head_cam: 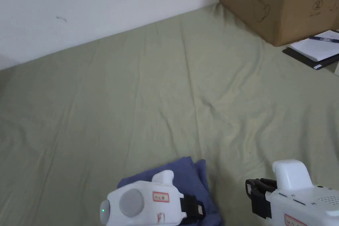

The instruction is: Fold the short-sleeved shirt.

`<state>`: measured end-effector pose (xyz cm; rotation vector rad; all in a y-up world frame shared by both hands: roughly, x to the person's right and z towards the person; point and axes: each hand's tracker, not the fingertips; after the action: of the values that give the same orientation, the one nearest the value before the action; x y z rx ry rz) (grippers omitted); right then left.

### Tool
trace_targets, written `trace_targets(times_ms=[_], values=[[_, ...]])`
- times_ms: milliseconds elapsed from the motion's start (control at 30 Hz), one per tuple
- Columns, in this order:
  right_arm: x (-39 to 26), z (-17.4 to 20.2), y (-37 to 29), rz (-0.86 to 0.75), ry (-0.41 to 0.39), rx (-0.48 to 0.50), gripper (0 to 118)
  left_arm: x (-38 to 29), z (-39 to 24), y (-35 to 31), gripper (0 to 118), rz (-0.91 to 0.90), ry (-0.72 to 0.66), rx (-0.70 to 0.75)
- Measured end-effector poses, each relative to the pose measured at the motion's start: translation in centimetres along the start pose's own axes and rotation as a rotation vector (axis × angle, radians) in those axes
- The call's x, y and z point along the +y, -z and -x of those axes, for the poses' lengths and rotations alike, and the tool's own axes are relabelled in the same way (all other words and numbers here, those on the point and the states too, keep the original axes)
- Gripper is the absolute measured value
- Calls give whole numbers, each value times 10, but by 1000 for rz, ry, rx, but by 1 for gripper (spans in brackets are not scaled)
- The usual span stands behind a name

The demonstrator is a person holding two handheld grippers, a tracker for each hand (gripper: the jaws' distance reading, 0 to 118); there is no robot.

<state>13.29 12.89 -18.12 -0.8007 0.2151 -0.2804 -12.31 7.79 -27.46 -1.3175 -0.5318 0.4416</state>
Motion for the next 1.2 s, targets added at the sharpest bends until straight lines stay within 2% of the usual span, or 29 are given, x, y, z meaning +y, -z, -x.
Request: trace_targets(times_ms=[200,333,467,600,633,667,700,733,800,867,933,1033,1200], values=[[-1,-10,-5,1,16,-38,0,1,-1,11,1,34,-3,-31],[1,-7,-5,2,15,-36,0,-9,-14,-7,1,15,64,-48],[8,8,1,12,-33,-8,0,-11,-2,-57,1,-113,10,-167],[16,38,19,40,-141,48,0,-13,38,-123,1,-288,-77,-194],[18,47,28,53,-168,73,0,-15,52,-138,5,-317,-110,-207],[18,57,38,62,-194,93,0,-14,73,-150,17,-339,-150,-208],[19,67,49,75,-222,105,0,-17,85,-162,44,-365,-164,-200],[18,76,59,85,-252,104,0,-22,97,-169,64,-387,-166,-178],[16,92,86,104,-329,92,0,-33,111,-179,91,-412,-206,-89],[14,100,108,136,-353,66,0,-41,130,-182,92,-420,-256,-75],[7,98,124,182,-335,78,0,-45,145,-173,92,-397,-313,-113],[-3,91,129,179,-352,41,0,-44,160,-157,92,-333,-378,-112],[-4,83,121,158,-301,38,0,-27,167,-105,92,-229,-283,-251]])
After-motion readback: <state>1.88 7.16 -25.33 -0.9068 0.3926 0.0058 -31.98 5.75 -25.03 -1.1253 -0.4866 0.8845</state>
